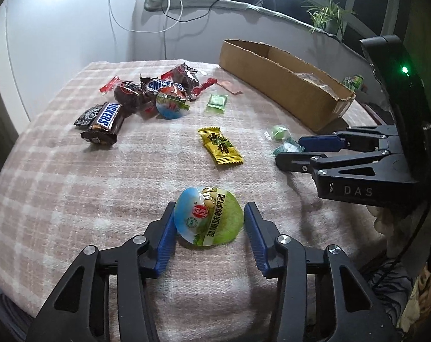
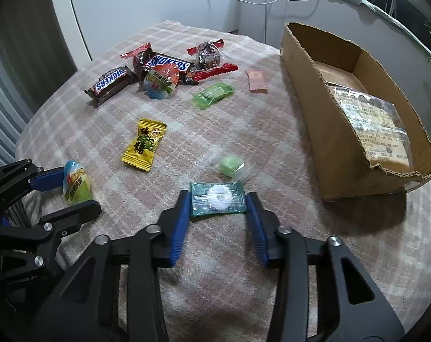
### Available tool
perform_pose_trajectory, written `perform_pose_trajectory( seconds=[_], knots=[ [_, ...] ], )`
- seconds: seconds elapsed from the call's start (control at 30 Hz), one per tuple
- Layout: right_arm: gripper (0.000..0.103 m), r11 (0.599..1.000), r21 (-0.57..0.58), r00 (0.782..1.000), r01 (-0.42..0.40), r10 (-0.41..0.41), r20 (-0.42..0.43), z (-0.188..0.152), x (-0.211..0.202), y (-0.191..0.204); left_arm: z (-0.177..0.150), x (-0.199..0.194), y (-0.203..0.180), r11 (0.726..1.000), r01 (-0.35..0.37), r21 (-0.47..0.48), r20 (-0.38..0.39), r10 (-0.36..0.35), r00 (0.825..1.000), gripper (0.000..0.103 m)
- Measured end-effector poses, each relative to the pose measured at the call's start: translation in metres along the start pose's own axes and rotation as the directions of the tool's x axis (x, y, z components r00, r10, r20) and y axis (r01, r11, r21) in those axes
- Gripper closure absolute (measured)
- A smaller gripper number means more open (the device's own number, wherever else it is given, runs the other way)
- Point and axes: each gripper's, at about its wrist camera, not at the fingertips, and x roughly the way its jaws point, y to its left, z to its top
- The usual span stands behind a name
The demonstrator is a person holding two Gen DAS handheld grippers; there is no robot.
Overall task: Organize snacks
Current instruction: 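Grasp the green candy packet with the right tool while the left tool grasps the jelly cup, then place the green packet and jelly cup into the box, opening both tools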
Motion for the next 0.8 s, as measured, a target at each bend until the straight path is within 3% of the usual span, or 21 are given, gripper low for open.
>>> perform_pose_trajectory(
  seconds=[0.17,0.8],
  knots=[
    [0.067,1.0,0.0,1.0,-0.002,0.002,0.005,-0.001,-0.001,-0.001,-0.001,-0.001,0.0,1.0,-0.005,0.001,0.004,0.005,1.0,0.063],
    [0.067,0.998,0.06,0.997,-0.017,0.012,0.074,-0.009,-0.039,-0.016,0.009,-0.007,0.007,0.999,0.023,-0.034,0.018,-0.022,1.0,0.064]
  ],
)
